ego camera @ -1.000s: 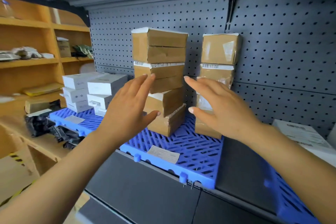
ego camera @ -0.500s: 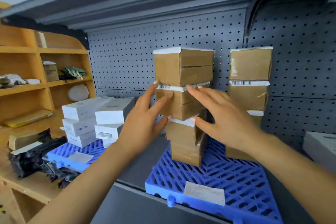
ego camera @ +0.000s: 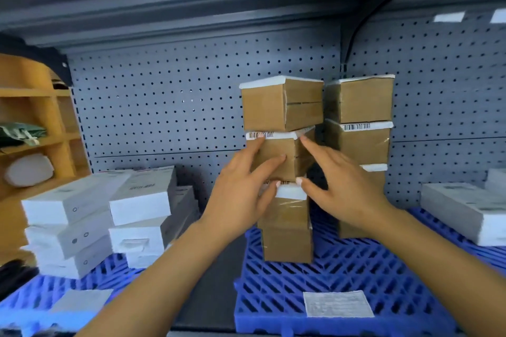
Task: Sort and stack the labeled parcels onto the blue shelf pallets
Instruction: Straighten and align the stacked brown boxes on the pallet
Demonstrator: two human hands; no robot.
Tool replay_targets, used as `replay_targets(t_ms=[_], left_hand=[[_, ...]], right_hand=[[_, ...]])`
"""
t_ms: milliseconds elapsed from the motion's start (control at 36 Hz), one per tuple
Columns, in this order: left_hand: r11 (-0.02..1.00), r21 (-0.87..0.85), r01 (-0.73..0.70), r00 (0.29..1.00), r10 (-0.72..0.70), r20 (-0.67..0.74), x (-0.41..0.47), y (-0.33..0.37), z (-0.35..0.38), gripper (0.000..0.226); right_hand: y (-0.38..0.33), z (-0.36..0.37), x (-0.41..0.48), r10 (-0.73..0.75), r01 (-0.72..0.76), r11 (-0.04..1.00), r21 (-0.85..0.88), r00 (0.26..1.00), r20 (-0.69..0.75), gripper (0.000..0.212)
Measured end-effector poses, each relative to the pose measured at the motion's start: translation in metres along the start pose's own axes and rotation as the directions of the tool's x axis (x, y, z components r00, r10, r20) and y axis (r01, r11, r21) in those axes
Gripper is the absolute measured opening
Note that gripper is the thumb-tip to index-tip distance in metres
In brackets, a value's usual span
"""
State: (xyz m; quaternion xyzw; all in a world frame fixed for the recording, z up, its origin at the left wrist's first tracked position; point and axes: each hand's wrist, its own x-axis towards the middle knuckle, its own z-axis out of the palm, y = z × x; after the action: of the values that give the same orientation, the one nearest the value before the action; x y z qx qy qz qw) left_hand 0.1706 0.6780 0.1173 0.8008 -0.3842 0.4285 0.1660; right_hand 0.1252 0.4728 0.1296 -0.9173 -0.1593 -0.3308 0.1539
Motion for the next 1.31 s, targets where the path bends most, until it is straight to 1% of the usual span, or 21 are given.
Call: replay_targets(t_ms=[111, 194, 278, 361, 472, 583, 639, 694, 778, 861, 972, 1139, 1222, 1306], left_hand=[[0.999, -0.035, -0.022, 1.0, 0.022, -0.003, -0.002, -0.003, 0.008, 0.042], [0.998, -0.053, -0.026, 1.0, 0.026, -0.003, -0.008, -0.006, 0.014, 0.046], [0.999, -0.034, -0.043, 0.999, 0.042, -0.01, -0.016, -0.01, 0.019, 0.043], [0.998, -0.062, -0.029, 1.0, 0.029, -0.005, -0.021, -0.013, 0.024, 0.04], [0.994, -0.105, -0.04, 0.999, 0.042, 0.015, -0.022, -0.015, 0.031, 0.037], [0.994, -0.078, -0.074, 0.996, 0.078, 0.05, -0.021, -0.016, 0.037, 0.046], [0.996, -0.055, -0.07, 0.996, 0.073, 0.059, -0.02, -0.016, 0.041, 0.05], [0.998, -0.028, -0.058, 0.995, 0.06, 0.077, -0.019, -0.017, 0.045, 0.058], [0.997, 0.035, -0.066, 0.989, 0.061, 0.138, -0.021, -0.022, 0.05, 0.076], [0.994, 0.077, -0.079, 0.985, 0.067, 0.157, -0.022, -0.028, 0.053, 0.087], [0.993, 0.091, -0.073, 0.987, 0.059, 0.15, -0.02, -0.033, 0.057, 0.089], [0.991, 0.11, -0.079, 0.987, 0.063, 0.145, -0.019, -0.036, 0.062, 0.088], [0.986, 0.142, -0.091, 0.989, 0.074, 0.125, -0.02, -0.038, 0.064, 0.087], [0.983, 0.17, -0.072, 0.995, 0.059, 0.082, -0.022, -0.041, 0.068, 0.087]], right_hand=[[0.004, 0.002, -0.004, 0.074, -0.074, 0.997, -0.015, 0.997, 0.004, 0.073], [0.004, 0.003, -0.01, 0.11, -0.109, 0.992, -0.064, 0.993, 0.028, 0.081], [0.006, 0.006, -0.017, 0.124, -0.118, 0.987, -0.106, 0.991, 0.053, 0.085], [0.009, 0.009, -0.02, 0.103, -0.09, 0.986, -0.14, 0.99, 0.092, 0.073], [0.01, 0.015, -0.02, -0.001, 0.024, 0.981, -0.194, 0.993, 0.116, 0.055], [0.015, 0.019, -0.016, 0.019, 0.002, 0.98, -0.199, 0.995, 0.102, 0.052], [0.017, 0.021, -0.012, 0.028, -0.005, 0.978, -0.207, 0.994, 0.108, 0.053], [0.018, 0.022, -0.009, 0.036, -0.007, 0.977, -0.214, 0.991, 0.129, 0.055], [0.018, 0.023, -0.005, 0.044, 0.004, 0.968, -0.25, 0.982, 0.184, 0.066], [0.019, 0.024, 0.0, 0.05, 0.018, 0.959, -0.283, 0.972, 0.232, 0.075], [0.02, 0.03, 0.007, 0.056, 0.015, 0.957, -0.288, 0.969, 0.239, 0.078], [0.019, 0.036, 0.009, 0.039, 0.048, 0.937, -0.346, 0.97, 0.239, 0.08], [0.02, 0.039, 0.009, 0.041, 0.043, 0.937, -0.346, 0.972, 0.232, 0.081], [0.019, 0.041, 0.009, 0.057, 0.023, 0.942, -0.335, 0.972, 0.228, 0.08]])
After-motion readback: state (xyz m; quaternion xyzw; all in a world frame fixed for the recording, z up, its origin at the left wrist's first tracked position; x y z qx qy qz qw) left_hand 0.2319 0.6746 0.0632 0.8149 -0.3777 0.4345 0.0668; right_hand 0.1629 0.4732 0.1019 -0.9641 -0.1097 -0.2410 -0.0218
